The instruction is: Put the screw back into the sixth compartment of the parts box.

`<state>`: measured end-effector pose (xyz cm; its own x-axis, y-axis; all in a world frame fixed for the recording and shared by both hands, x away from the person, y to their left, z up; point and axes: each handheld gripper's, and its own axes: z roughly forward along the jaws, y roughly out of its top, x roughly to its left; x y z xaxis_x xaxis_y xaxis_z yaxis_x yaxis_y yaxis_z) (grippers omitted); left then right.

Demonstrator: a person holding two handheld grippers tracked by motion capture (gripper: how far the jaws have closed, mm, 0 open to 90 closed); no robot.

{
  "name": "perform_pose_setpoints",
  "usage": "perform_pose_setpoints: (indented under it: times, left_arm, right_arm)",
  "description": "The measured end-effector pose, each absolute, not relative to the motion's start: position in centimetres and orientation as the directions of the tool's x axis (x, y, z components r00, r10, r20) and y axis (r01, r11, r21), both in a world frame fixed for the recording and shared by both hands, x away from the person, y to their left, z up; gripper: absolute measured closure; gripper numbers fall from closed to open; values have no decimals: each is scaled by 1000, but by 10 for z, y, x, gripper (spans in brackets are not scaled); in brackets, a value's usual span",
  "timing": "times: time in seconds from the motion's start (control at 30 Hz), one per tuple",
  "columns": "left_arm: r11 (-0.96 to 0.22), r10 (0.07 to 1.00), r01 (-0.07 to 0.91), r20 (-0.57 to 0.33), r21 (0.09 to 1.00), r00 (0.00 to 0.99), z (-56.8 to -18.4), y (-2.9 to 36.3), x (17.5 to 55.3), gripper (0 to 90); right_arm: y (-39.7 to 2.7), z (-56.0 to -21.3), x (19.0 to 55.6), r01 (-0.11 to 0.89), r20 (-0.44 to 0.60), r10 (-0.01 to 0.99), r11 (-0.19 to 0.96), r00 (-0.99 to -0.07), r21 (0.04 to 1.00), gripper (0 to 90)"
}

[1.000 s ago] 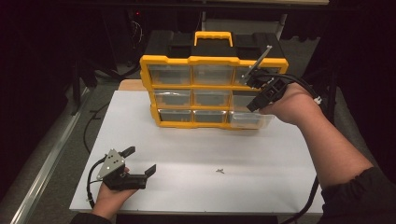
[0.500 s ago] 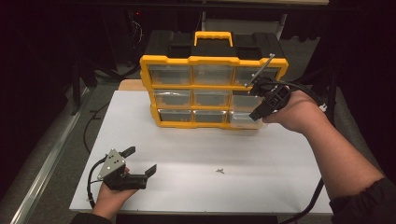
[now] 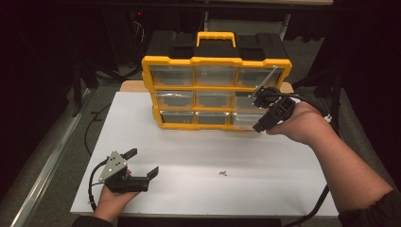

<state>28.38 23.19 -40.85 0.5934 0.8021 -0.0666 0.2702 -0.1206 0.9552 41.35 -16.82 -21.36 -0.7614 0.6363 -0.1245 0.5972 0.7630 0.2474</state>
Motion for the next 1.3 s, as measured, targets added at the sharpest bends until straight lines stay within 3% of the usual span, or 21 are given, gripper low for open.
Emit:
perform_pose_setpoints:
  times: [0.5, 1.07, 1.17, 1.3]
  left_arm:
    - [-124, 802, 271, -65, 955, 594, -408, 232, 284, 1]
    - [-124, 798, 267, -64, 956, 599, -408, 231, 284, 1]
    - [-124, 798, 268, -64, 955, 599, -408, 231, 284, 1]
    - [-126, 797, 267, -62, 956, 601, -408, 231, 284, 1]
  right_arm:
    - [-169, -237, 404, 595, -122, 626, 775, -771, 213, 540]
    - [-161, -289, 394, 599, -90, 622, 776, -778, 198, 283]
    - [-160, -296, 393, 578, -91, 603, 791, -793, 201, 268]
    - [-156, -304, 389, 625, -65, 645, 757, -762, 189, 262]
